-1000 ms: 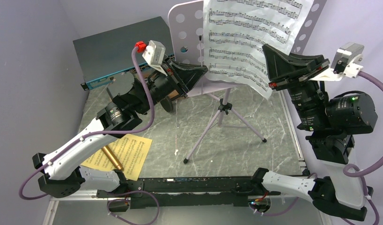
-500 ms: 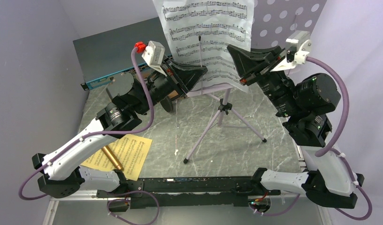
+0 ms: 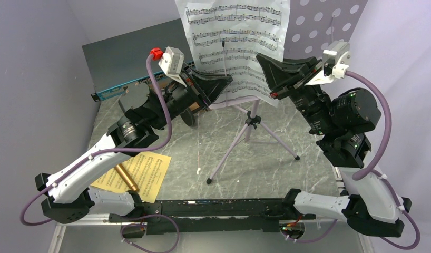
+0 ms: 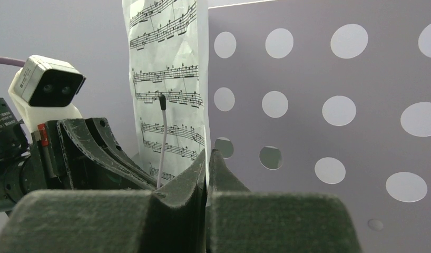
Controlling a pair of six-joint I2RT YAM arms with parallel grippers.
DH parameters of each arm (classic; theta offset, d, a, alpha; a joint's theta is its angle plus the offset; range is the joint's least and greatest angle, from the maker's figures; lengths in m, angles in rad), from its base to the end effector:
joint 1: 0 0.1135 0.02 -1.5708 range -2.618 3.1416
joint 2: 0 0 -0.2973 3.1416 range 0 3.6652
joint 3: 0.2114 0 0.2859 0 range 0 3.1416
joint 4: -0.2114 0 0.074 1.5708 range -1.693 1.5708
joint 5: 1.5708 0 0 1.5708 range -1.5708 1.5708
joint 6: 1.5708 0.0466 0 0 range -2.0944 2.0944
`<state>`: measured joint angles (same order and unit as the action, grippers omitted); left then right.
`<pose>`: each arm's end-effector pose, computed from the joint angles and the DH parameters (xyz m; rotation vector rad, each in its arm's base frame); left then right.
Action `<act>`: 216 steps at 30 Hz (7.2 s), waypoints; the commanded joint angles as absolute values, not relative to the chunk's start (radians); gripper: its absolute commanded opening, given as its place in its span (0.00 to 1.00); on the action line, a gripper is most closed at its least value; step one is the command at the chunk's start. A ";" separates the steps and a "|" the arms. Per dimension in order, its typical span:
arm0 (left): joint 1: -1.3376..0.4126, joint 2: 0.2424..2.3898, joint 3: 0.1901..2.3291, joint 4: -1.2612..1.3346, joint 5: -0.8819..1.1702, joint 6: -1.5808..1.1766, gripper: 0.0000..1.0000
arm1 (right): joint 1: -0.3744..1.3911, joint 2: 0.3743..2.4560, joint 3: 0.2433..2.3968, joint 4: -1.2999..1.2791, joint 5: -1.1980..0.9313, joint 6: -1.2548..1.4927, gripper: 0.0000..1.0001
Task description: Set up the instrument practice props
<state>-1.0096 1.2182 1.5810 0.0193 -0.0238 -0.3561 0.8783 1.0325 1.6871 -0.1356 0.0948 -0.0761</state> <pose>0.1442 -0.2274 0.5928 0.3876 1.2134 -1.1773 0.1039 0.1183 0.6463 -0.4152 0.9941 0.6754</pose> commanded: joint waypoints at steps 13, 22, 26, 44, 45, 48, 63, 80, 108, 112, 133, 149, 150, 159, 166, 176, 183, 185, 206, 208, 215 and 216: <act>-1.017 1.173 1.582 0.077 -0.009 -0.353 0.00 | 0.876 1.017 1.638 -0.012 0.115 -0.061 0.00; -1.017 1.184 1.603 0.054 -0.021 -0.380 0.03 | 0.876 1.020 1.629 -0.005 0.108 -0.051 0.00; -1.017 1.181 1.600 0.058 -0.023 -0.384 0.04 | 0.876 1.016 1.616 -0.006 0.104 -0.046 0.00; -1.017 1.138 1.563 0.044 -0.032 -0.402 0.53 | 0.876 0.991 1.625 -0.044 0.252 -0.049 0.43; -1.017 1.132 1.563 0.034 -0.031 -0.404 0.61 | 0.876 0.991 1.641 -0.074 0.281 -0.045 0.47; -1.017 1.104 1.560 0.003 -0.018 -0.411 0.81 | 0.876 0.971 1.686 -0.169 0.349 -0.024 0.61; -1.017 0.637 1.243 -0.472 0.204 -0.394 0.95 | 0.876 0.640 1.319 -0.637 -0.302 0.181 0.91; -1.016 0.451 1.218 -0.946 -0.344 -0.637 0.97 | 1.392 1.274 0.786 0.208 0.224 0.463 0.86; -1.016 0.354 1.152 -0.988 -0.282 -0.784 0.96 | 1.048 2.198 1.405 0.148 -0.245 0.954 0.78; -1.016 0.354 1.157 -0.992 -0.287 -0.779 0.97 | 1.079 2.281 1.449 0.236 -0.358 1.041 0.69; -1.016 0.389 1.151 -0.958 -0.278 -0.768 0.98 | 1.054 2.216 1.316 0.604 -0.512 1.239 0.71; -1.016 0.420 1.127 -0.893 -0.245 -0.764 0.98 | 1.059 2.201 1.327 0.493 -0.545 1.112 0.43; -1.016 0.425 1.133 -0.899 -0.243 -0.765 0.98 | 1.056 2.196 1.308 0.524 -0.553 1.132 0.43; -1.016 0.412 1.122 -0.892 -0.248 -0.766 0.98 | 1.060 2.123 1.098 0.802 -0.525 1.319 0.57; -1.017 0.442 1.111 -0.862 -0.222 -0.767 0.98 | 1.066 2.181 1.140 0.896 -0.458 1.449 0.59; -1.016 0.429 1.107 -0.863 -0.232 -0.770 0.98 | 1.087 2.173 1.161 0.608 -0.232 1.495 0.19; -1.016 0.438 1.114 -0.862 -0.241 -0.759 0.99 | 1.099 2.045 1.034 0.684 -0.085 1.411 0.00; -1.016 0.443 1.115 -0.859 -0.245 -0.753 0.99 | 1.102 1.954 0.944 0.734 -0.018 1.376 0.00; -1.016 0.544 1.067 -0.744 -0.223 -0.726 1.00 | 1.143 1.006 0.636 0.081 0.002 0.511 0.00; -1.016 0.572 1.080 -0.713 -0.173 -0.677 1.00 | 1.143 0.894 0.674 -0.070 -0.090 0.434 0.00; -1.016 0.667 1.176 -0.549 0.281 -0.349 1.00 | 1.143 0.863 1.041 -0.633 -0.283 0.330 0.00; -1.016 0.699 1.194 -0.542 0.348 -0.320 0.99 | 1.144 0.894 1.104 -0.689 -0.315 0.316 0.00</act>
